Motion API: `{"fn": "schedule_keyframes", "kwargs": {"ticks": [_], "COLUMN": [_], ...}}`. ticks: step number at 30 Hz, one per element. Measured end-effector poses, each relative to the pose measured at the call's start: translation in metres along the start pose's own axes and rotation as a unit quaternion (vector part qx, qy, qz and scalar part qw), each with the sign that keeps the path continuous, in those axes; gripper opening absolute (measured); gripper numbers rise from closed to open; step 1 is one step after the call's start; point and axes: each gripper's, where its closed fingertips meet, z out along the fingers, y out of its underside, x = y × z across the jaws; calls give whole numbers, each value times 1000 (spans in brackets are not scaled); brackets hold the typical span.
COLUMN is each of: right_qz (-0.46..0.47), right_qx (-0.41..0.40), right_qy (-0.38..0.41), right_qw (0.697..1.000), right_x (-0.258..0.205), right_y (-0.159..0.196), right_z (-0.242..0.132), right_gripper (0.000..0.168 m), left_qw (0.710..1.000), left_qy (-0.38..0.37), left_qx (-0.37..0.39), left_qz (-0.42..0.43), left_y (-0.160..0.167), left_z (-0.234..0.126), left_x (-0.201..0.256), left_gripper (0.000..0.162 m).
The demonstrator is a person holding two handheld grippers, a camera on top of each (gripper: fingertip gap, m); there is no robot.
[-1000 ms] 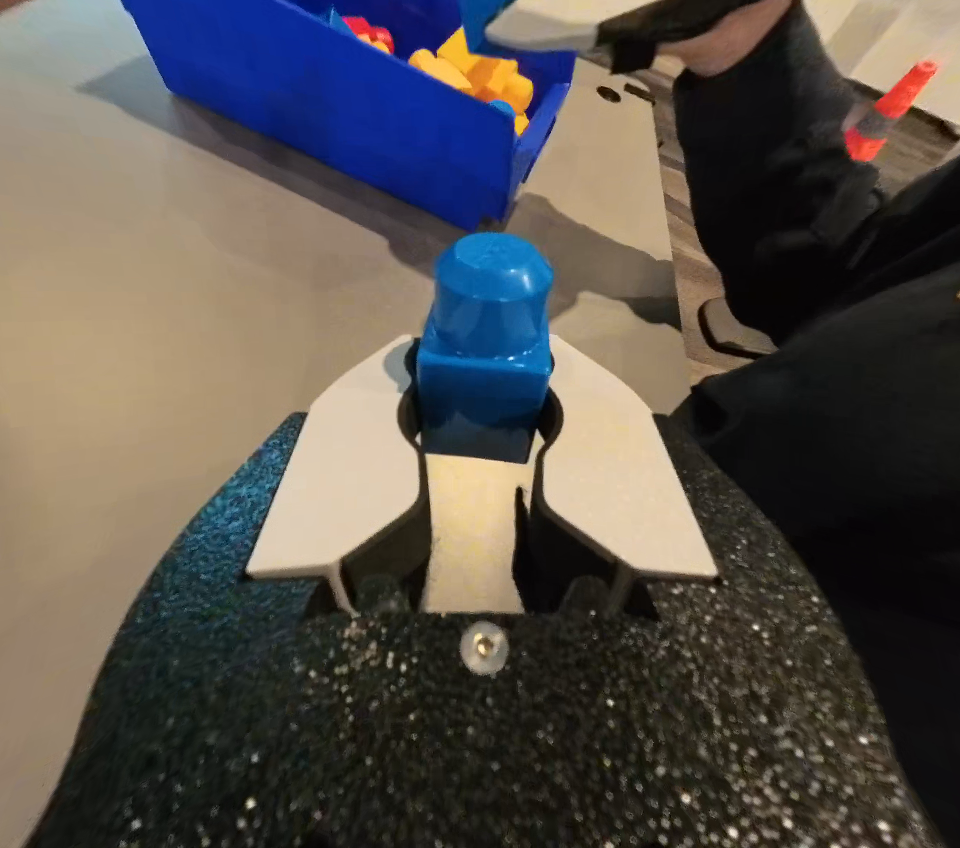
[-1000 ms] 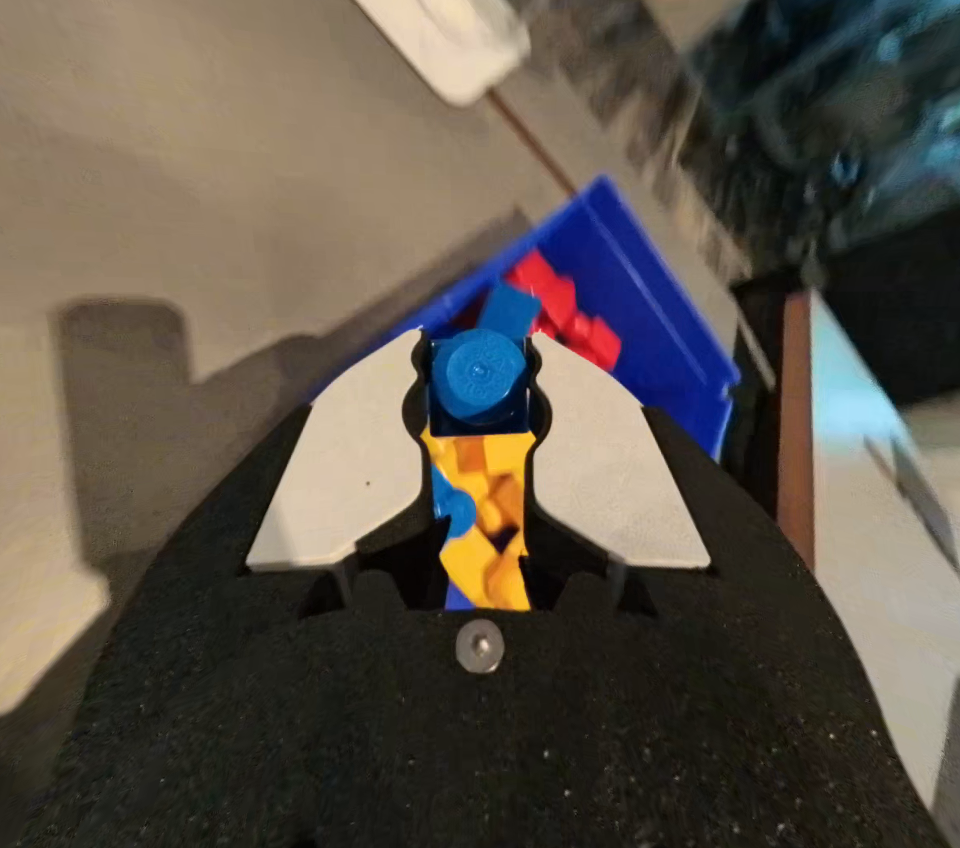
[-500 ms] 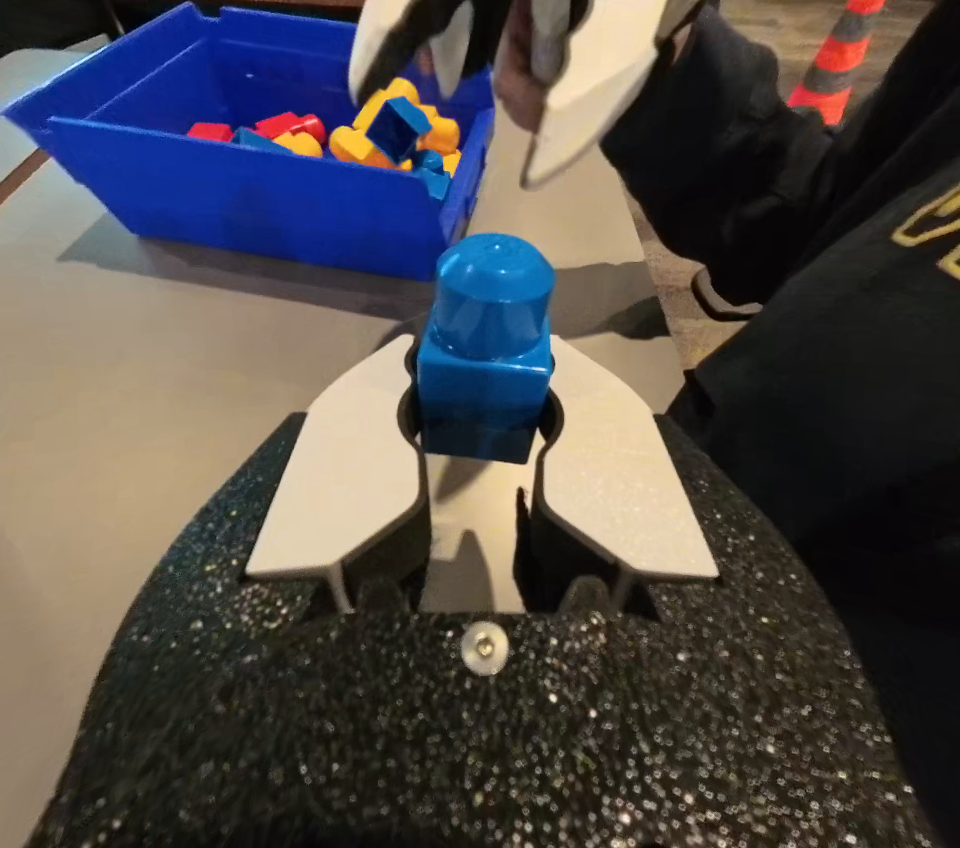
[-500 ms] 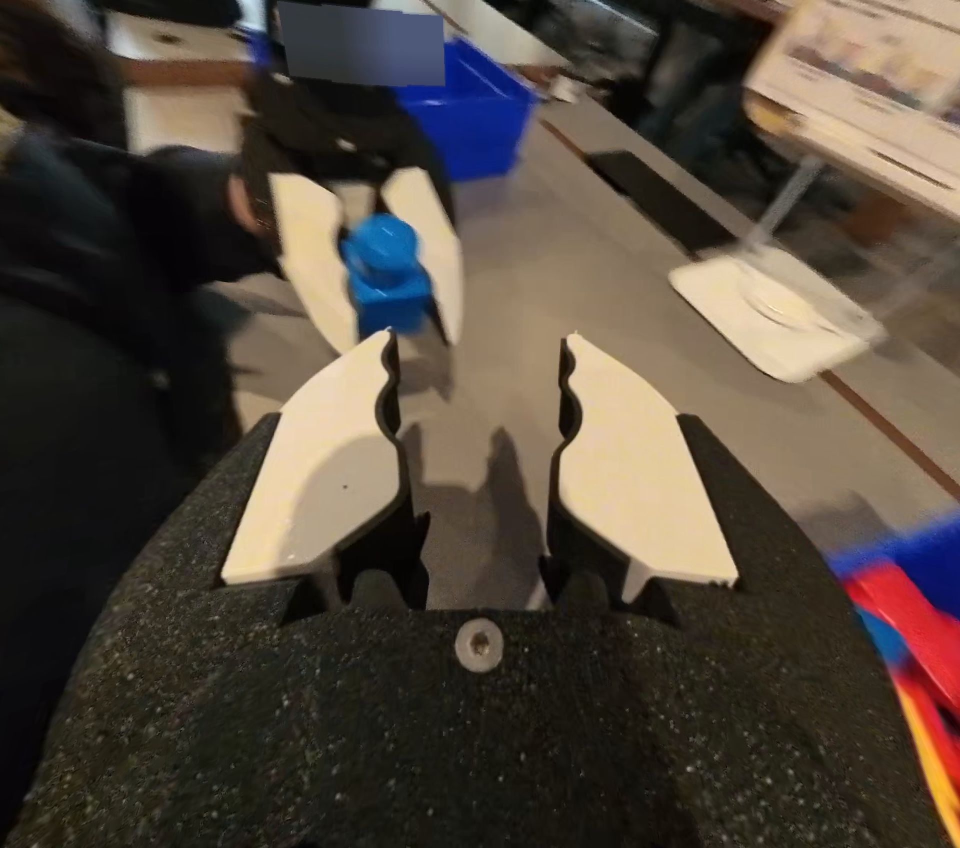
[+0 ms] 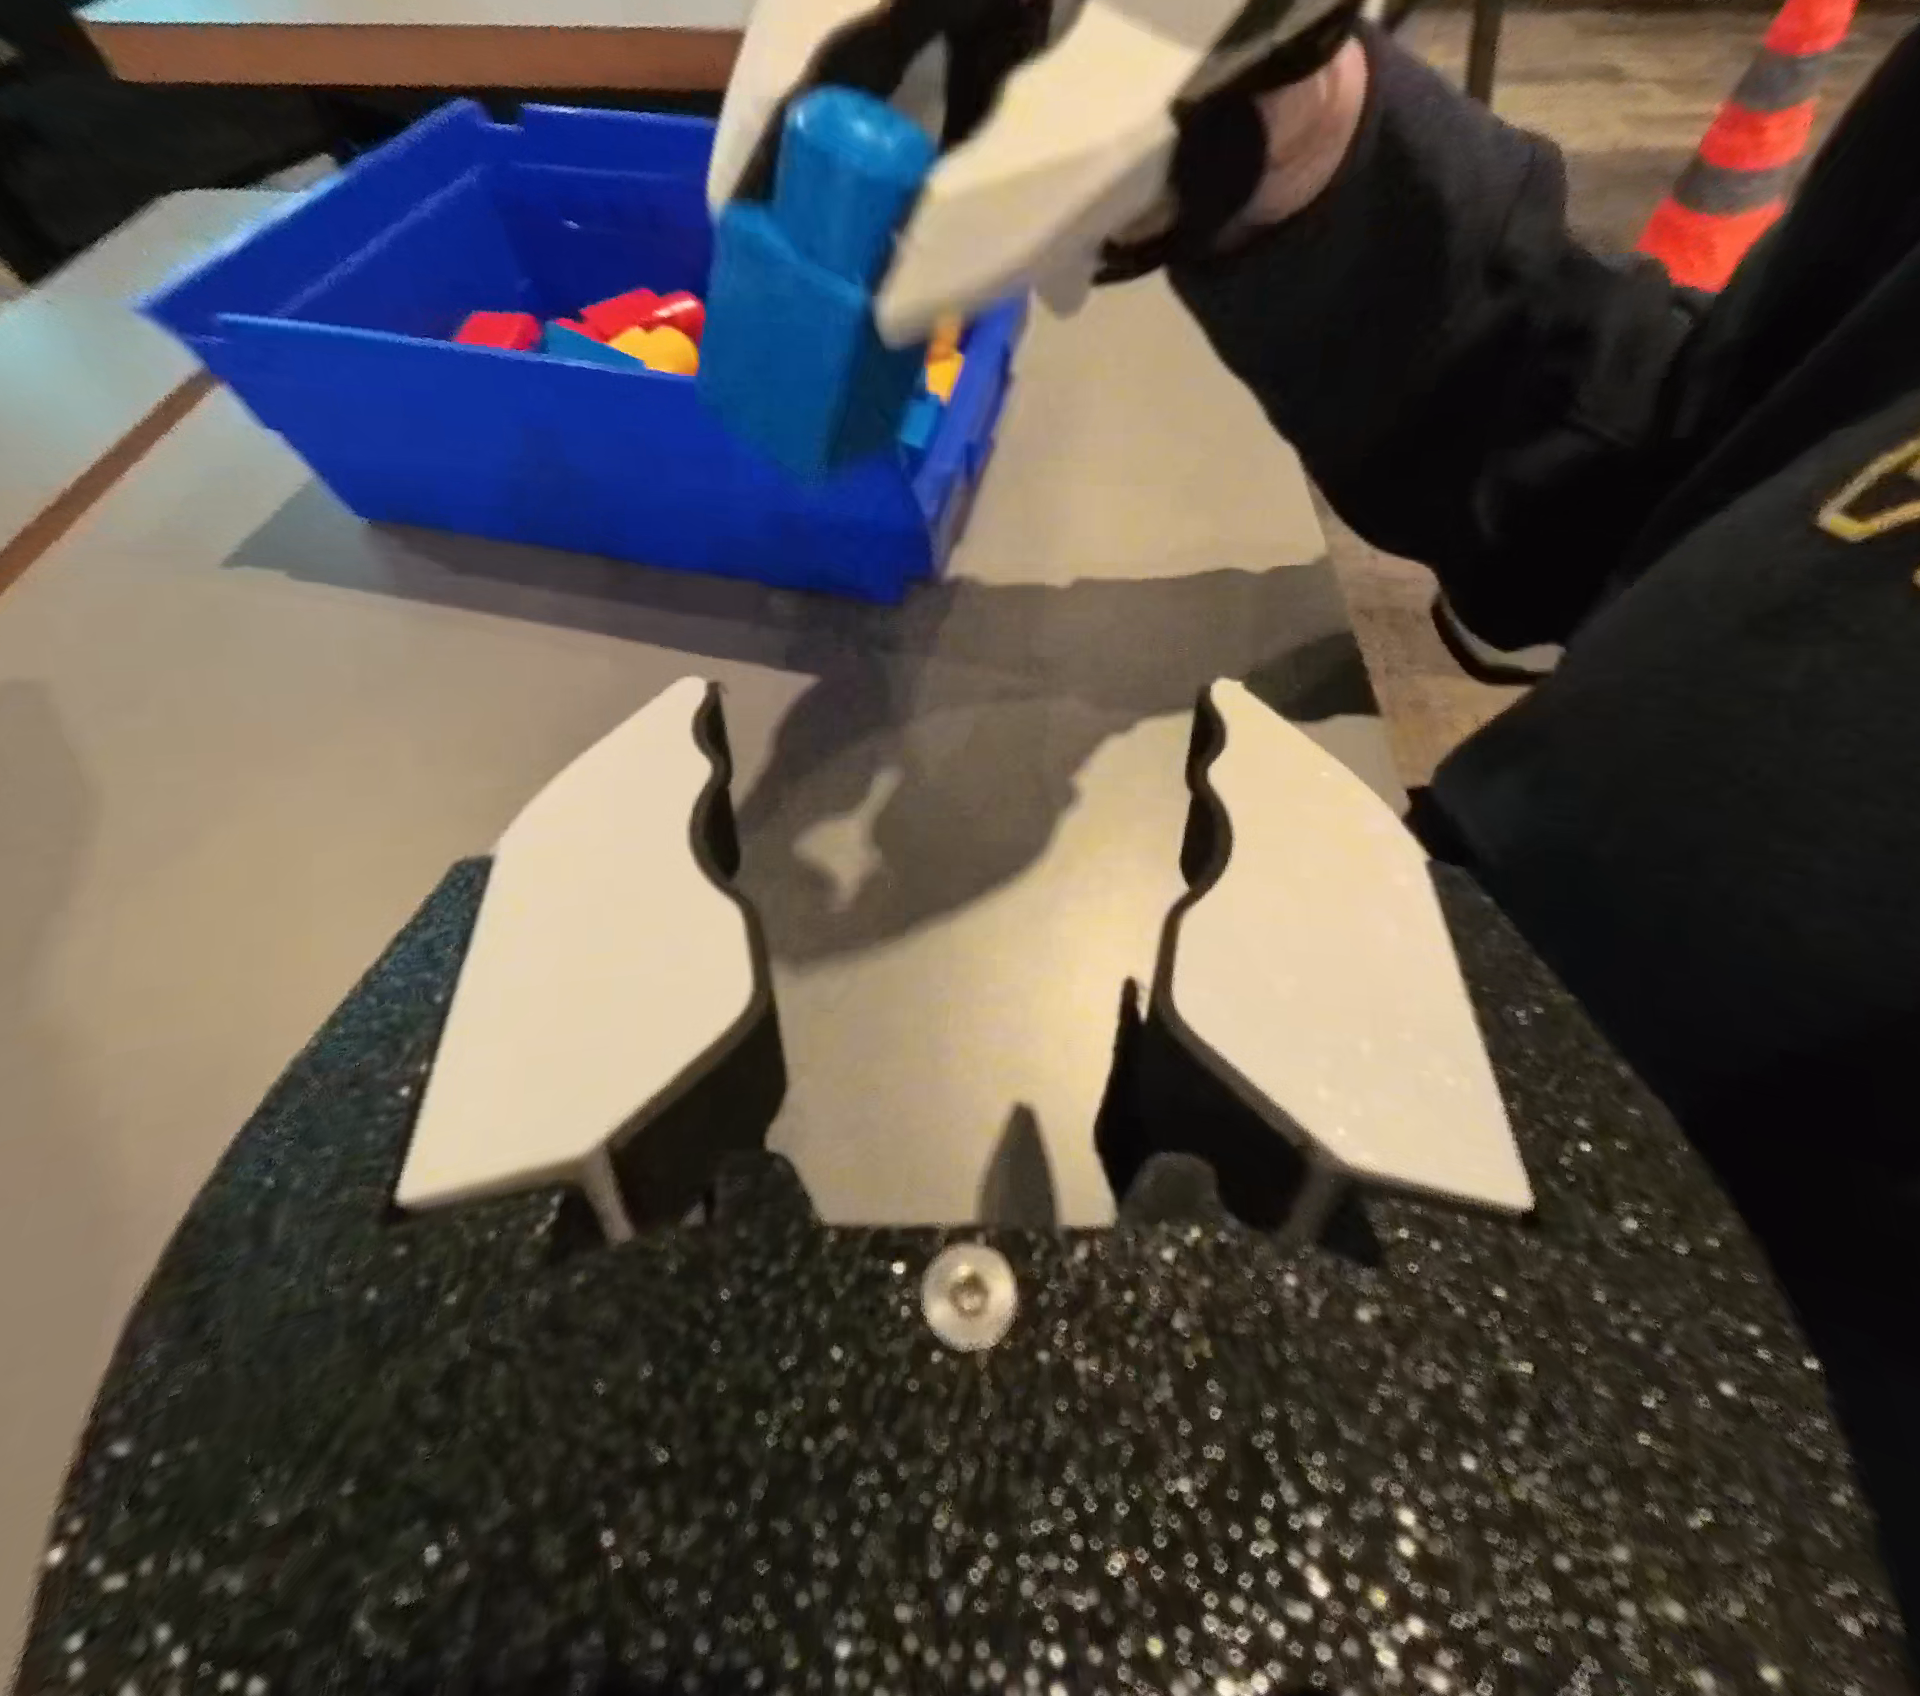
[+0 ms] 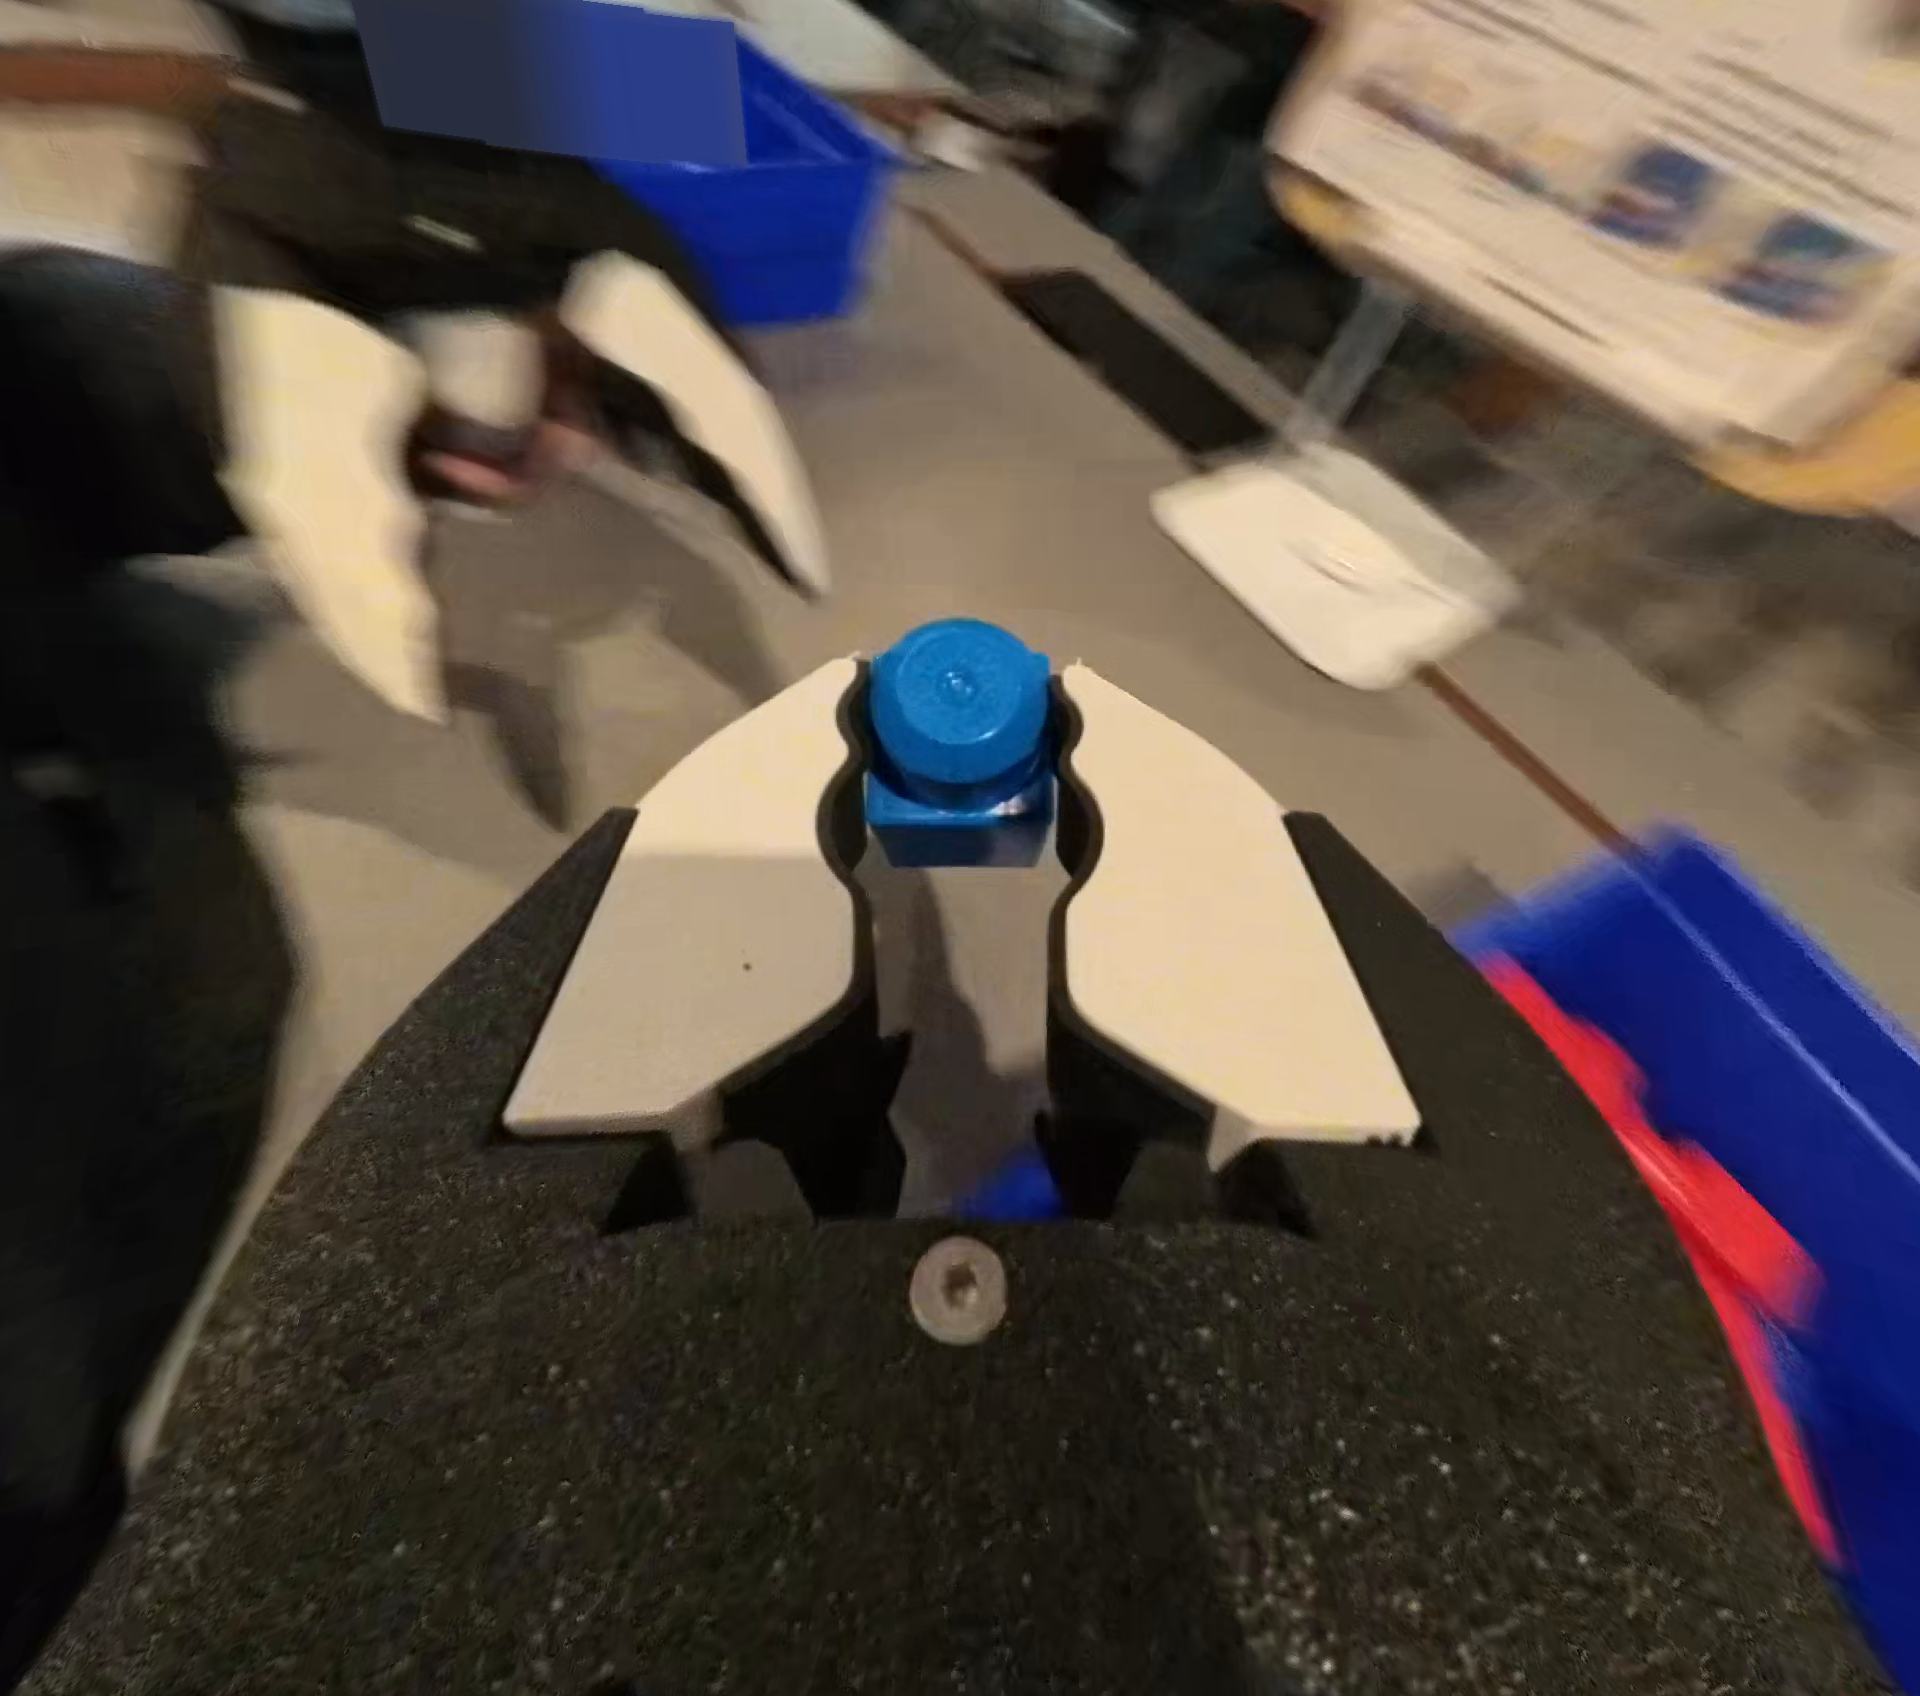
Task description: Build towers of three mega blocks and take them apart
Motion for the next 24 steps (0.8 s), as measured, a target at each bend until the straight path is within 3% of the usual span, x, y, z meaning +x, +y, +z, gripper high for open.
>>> {"fn": "schedule_keyframes", "kwargs": {"ticks": [2,4,7,11,16,19,24], "right_qz": [9,15,33,41,36,44,9], "right_qx": [-67,-149,-235,-285,-294,-264,-200], "right_qy": [124,199,234,238,238,239,287], "right_qw": [990,969,943,928,925,933,937], "right_x": [49,79,97,102,102,103,115], "right_y": [27,55,90,116,123,114,88], "right_z": [-25,-48,-63,-60,-51,-47,-56], "right_gripper": [32,31,32,32,33,59,75], "left_qw": [999,998,995,992,987,983,974], "left_qy": [-20,-38,-68,-86,-109,-129,-181], "left_qx": [22,42,56,60,68,78,84], "left_qz": [-11,-25,-49,-73,-95,-101,-109], "left_y": [-3,-6,-4,-1,1,0,3], "left_z": [-9,-19,-30,-41,-55,-66,-85], "left_x": [-9,-18,-33,-44,-53,-60,-73], "left_gripper": [84,84,83,82,71,71,73]}}
